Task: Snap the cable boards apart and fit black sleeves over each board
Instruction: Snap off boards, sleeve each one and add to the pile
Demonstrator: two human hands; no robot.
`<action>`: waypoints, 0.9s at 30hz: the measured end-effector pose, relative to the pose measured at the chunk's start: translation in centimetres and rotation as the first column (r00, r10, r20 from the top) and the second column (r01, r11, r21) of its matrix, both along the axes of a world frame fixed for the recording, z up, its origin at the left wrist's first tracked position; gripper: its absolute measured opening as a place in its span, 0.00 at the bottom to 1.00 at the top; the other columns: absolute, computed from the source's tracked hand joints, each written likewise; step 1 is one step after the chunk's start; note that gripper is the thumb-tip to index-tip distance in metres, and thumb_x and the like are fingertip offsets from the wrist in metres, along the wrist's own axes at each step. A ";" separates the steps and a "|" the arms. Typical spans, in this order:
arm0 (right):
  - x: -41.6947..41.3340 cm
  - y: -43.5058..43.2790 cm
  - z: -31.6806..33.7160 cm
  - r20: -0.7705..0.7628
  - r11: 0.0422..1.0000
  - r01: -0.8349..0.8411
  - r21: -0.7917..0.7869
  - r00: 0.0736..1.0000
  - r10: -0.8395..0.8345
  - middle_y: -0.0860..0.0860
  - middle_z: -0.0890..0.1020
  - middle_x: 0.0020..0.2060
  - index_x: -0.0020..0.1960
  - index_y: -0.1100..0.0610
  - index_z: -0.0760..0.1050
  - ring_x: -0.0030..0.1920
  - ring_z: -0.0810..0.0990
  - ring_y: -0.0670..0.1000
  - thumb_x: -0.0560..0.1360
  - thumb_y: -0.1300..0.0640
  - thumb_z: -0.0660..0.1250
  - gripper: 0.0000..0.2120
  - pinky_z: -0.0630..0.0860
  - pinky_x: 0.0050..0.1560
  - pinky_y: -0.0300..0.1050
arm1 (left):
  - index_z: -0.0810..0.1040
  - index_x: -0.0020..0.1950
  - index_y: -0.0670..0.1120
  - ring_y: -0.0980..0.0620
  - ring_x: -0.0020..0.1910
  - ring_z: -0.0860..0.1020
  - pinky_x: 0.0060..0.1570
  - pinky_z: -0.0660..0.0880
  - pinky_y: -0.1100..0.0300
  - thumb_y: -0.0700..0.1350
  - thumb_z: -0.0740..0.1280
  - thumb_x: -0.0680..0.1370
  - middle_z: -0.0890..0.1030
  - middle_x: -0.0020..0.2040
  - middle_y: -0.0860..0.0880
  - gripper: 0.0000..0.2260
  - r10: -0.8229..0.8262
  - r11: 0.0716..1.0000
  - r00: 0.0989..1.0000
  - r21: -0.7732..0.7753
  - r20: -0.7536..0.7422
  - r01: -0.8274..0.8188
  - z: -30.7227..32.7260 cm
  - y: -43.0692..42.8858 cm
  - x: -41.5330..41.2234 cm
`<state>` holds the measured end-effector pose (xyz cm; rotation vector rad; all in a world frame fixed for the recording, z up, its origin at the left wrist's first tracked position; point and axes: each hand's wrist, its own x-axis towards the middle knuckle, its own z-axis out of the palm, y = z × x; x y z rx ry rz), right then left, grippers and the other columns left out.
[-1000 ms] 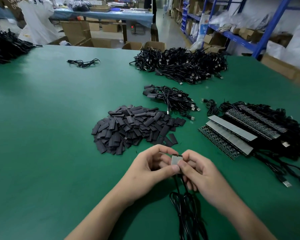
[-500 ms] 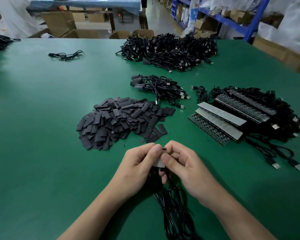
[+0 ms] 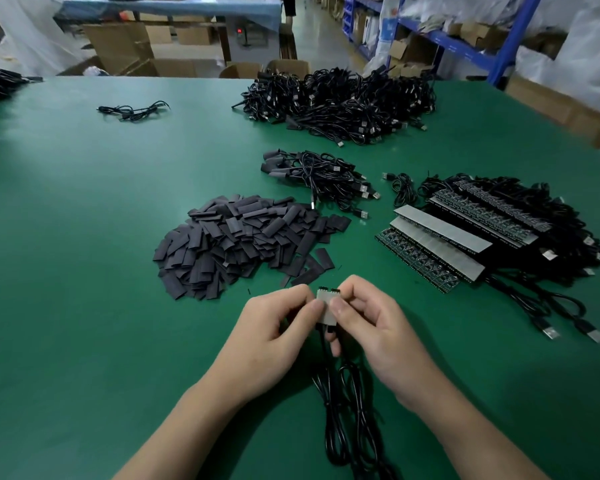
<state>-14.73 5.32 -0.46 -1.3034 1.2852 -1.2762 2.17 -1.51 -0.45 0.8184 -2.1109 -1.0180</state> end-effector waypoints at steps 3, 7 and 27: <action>-0.1 0.3 0.1 -0.085 1.000 0.022 0.002 0.996 -0.022 0.52 0.81 0.33 0.42 0.52 0.71 0.33 0.80 0.51 0.81 0.50 0.64 0.11 0.77 0.39 0.46 | 0.71 0.38 0.50 0.55 0.32 0.70 0.33 0.68 0.57 0.54 0.64 0.81 0.73 0.32 0.52 0.14 0.048 0.996 0.996 -0.080 0.071 -0.043 0.1 0.0 0.2; -0.3 0.5 0.1 -0.210 1.000 0.027 0.005 0.977 -0.026 0.51 0.80 0.32 0.42 0.55 0.72 0.32 0.82 0.51 0.81 0.50 0.64 0.11 0.76 0.37 0.49 | 0.66 0.37 0.50 0.55 0.31 0.64 0.32 0.65 0.56 0.54 0.63 0.81 0.67 0.30 0.53 0.16 -0.016 0.999 0.993 -0.043 0.120 0.022 0.1 -0.1 0.3; -0.2 1.1 0.4 -0.344 0.995 0.025 0.095 0.939 0.009 0.53 0.83 0.34 0.43 0.56 0.76 0.33 0.84 0.46 0.80 0.62 0.69 0.07 0.80 0.36 0.44 | 0.67 0.34 0.44 0.47 0.33 0.67 0.31 0.66 0.58 0.57 0.61 0.72 0.70 0.30 0.47 0.17 0.026 0.982 0.931 -0.184 0.364 0.044 0.7 0.0 0.8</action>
